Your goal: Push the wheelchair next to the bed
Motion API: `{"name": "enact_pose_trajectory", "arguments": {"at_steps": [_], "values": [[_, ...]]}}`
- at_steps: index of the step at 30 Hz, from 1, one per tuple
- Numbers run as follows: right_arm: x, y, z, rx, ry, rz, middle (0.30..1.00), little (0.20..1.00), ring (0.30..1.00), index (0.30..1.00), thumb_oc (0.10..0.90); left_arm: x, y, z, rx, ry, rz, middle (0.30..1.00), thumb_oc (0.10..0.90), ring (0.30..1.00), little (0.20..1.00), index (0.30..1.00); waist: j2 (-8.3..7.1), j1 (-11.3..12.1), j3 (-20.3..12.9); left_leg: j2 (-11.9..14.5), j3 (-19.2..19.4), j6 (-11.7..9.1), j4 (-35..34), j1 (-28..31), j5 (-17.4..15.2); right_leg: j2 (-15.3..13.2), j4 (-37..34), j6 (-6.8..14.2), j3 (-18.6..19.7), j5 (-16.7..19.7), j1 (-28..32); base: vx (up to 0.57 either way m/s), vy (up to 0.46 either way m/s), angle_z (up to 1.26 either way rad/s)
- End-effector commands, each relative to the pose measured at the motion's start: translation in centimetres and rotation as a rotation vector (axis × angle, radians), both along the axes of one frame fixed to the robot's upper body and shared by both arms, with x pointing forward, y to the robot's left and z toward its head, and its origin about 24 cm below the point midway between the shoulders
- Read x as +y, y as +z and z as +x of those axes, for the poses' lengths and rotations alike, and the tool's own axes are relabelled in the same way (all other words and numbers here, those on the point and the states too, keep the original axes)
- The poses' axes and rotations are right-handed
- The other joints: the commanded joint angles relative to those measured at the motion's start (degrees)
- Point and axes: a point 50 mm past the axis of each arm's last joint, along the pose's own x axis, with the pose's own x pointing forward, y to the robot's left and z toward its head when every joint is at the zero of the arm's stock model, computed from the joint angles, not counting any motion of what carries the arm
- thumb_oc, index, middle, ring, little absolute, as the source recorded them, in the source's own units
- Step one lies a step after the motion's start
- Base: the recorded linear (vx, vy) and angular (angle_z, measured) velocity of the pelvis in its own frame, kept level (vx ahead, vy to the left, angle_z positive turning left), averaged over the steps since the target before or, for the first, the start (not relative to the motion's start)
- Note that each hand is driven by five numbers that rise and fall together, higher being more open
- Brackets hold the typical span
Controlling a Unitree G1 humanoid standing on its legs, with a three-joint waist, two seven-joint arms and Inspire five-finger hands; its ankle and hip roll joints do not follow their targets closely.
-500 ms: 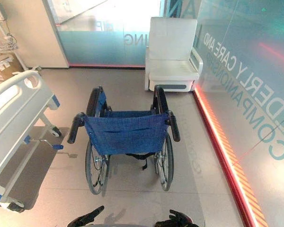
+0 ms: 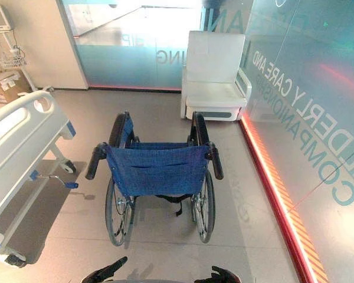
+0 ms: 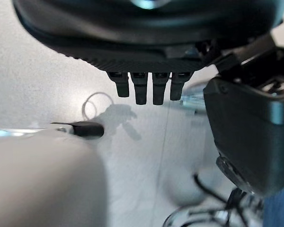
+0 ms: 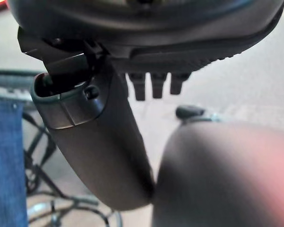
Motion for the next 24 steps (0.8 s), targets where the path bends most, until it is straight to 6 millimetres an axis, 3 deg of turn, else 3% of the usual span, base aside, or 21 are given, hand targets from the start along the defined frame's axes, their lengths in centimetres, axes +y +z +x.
{"name": "enact_pose_trajectory", "arguments": {"at_steps": [1,2,3,8,10,12,13,15,17,22,24], "values": [[-4.7,1.8,3.2,-0.066,-0.148,-0.147,0.900,0.900,0.900,0.900,0.800,3.0,2.0,4.7,-0.164,0.100,0.099,0.900,0.800,0.900,0.900,0.900,0.54,0.13,0.47,-2.57,0.72,-0.72,0.59,-0.86,-0.16,2.68,0.13,-0.84,0.19,-0.63,3.65,0.00,0.000,0.00],[-4.9,2.0,3.3,-0.070,-0.153,-0.152,0.900,0.900,0.900,0.900,0.800,3.3,2.1,4.9,-0.172,0.113,0.105,0.900,0.800,0.900,0.900,0.900,0.55,0.19,0.47,-2.55,0.71,-0.74,0.59,-0.86,-0.13,2.69,0.13,-0.84,0.16,-0.64,3.67,0.03,-0.006,0.03],[-7.3,3.2,4.4,-0.119,-0.183,-0.190,0.900,0.900,0.900,0.900,0.800,5.5,3.4,6.1,-0.234,0.163,0.135,0.900,0.800,0.900,0.900,0.900,0.59,0.50,0.34,-2.51,0.73,-0.82,0.59,-0.97,-0.11,2.66,0.13,-0.81,-0.12,-0.72,3.61,0.00,0.000,0.00],[-12.2,6.4,6.1,-0.209,-0.267,-0.358,0.900,0.900,0.900,0.900,0.800,10.3,6.9,8.3,-0.366,0.219,0.245,0.900,0.800,0.900,0.900,0.900,0.66,0.92,0.25,-2.47,0.75,-0.95,0.59,-1.34,0.01,2.51,0.13,-0.61,-0.52,-0.55,3.35,0.00,0.000,0.03],[-15.8,9.6,7.6,-0.289,-0.308,-0.515,0.900,0.900,0.900,0.900,0.800,13.7,10.3,9.9,-0.462,0.246,0.376,0.900,0.800,0.900,0.900,0.900,0.65,1.09,0.43,-2.52,0.66,-0.94,0.59,-1.54,0.02,2.44,0.13,-0.36,-0.55,-0.45,3.14,0.00,0.000,0.00],[-16.8,11.0,8.5,-0.329,-0.332,-0.555,0.900,0.900,0.900,0.900,0.800,14.7,11.8,10.5,-0.505,0.255,0.430,0.900,0.800,0.900,0.900,0.900,0.64,1.07,0.58,-2.57,0.59,-0.89,0.59,-1.57,-0.02,2.43,0.13,-0.32,-0.41,-0.47,3.09,0.00,0.000,0.00],[-17.9,13.3,10.0,-0.413,-0.347,-0.636,0.900,0.900,0.900,0.900,0.800,15.9,13.8,11.4,-0.572,0.282,0.493,0.900,0.800,0.900,0.900,0.900,0.59,1.02,0.72,-2.61,0.50,-0.84,0.59,-1.52,-0.13,2.42,0.13,-0.22,-0.21,-0.47,3.08,0.00,0.000,0.00],[-18.5,15.4,11.5,-0.509,-0.365,-0.703,0.900,0.900,0.900,0.900,0.800,16.5,15.7,12.4,-0.649,0.299,0.544,0.900,0.800,0.900,0.900,0.900,0.57,0.95,0.81,-2.64,0.50,-0.78,0.59,-1.44,-0.27,2.40,0.13,-0.14,0.00,-0.54,3.11,0.00,0.000,0.00],[-18.3,18.7,13.8,-0.669,-0.391,-0.762,0.900,0.900,0.900,0.900,0.800,16.7,18.5,14.0,-0.778,0.312,0.588,0.900,0.800,0.900,0.900,0.900,0.57,0.86,1.04,-2.66,0.36,-0.75,0.59,-1.36,-0.44,2.40,0.13,-0.09,0.40,-0.59,3.16,0.00,0.000,0.00],[-15.7,25.5,17.3,-1.072,-0.415,-0.751,0.900,0.900,0.900,0.900,0.800,15.2,25.7,16.6,-1.103,0.233,0.769,0.900,0.800,0.900,0.900,0.900,0.78,0.64,1.40,-2.59,-0.18,-0.69,0.59,-1.26,-0.74,2.37,0.13,-0.20,1.20,-0.83,3.30,0.00,0.000,0.00],[-14.6,27.2,18.0,-1.164,-0.401,-0.728,0.900,0.900,0.900,0.900,0.800,14.7,27.4,17.1,-1.172,0.201,0.812,0.900,0.800,0.900,0.900,0.900,0.86,0.57,1.36,-2.57,-0.20,-0.69,0.59,-1.22,-0.83,2.37,0.13,-0.21,1.33,-0.94,3.35,0.00,0.000,0.00]]}}
